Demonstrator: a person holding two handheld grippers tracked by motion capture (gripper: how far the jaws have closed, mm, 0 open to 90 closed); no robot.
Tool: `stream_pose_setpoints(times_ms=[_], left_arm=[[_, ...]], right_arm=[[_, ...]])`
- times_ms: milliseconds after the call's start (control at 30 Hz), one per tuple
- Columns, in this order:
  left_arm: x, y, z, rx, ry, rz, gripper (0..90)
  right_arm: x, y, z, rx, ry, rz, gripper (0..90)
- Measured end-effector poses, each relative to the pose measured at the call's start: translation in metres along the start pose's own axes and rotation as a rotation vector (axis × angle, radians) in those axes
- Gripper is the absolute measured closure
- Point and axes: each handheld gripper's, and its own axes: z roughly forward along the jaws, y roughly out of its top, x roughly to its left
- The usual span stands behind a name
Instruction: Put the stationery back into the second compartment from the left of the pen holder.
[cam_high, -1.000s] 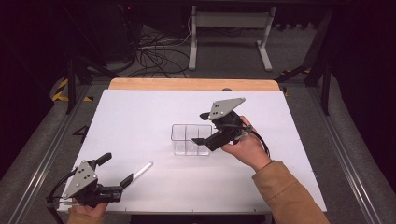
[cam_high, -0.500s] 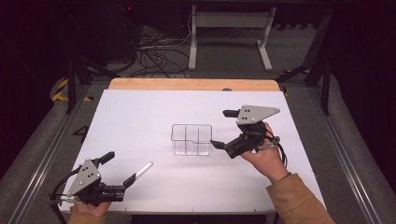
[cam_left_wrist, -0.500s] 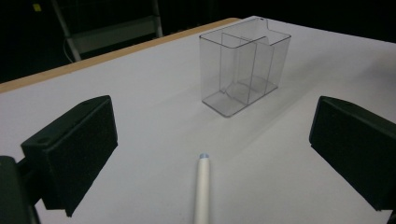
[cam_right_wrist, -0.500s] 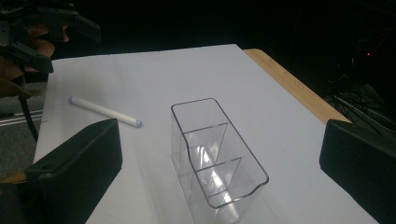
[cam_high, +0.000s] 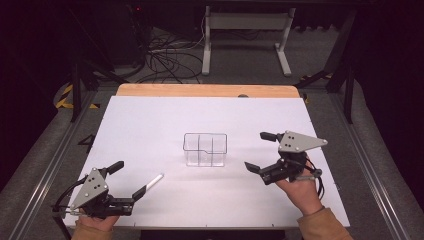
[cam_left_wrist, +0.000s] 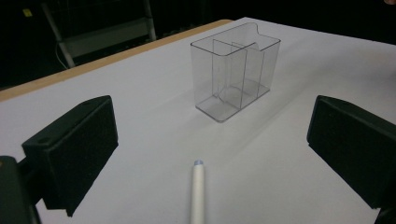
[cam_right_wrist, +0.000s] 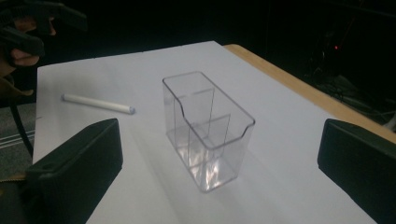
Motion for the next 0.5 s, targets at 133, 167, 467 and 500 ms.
stream_pose_setpoints(times_ms=[133,167,467,500], left_arm=[[0.0,0.002,0.002,0.011,-0.017,-0.017,2.7],[0.001,0.002,0.003,0.014,-0.029,-0.028,2.7],[0.001,0.007,0.006,0.058,-0.036,0.015,3.3],[0.001,0.008,0.006,0.062,-0.034,0.022,3.3]], right_arm=[[0.006,-0.027,-0.009,0.016,-0.029,0.036,0.6],[0.007,-0.033,-0.01,0.01,-0.033,0.044,0.6],[0.012,-0.068,-0.031,-0.024,-0.098,0.092,0.6],[0.012,-0.072,-0.034,-0.03,-0.109,0.1,0.6]])
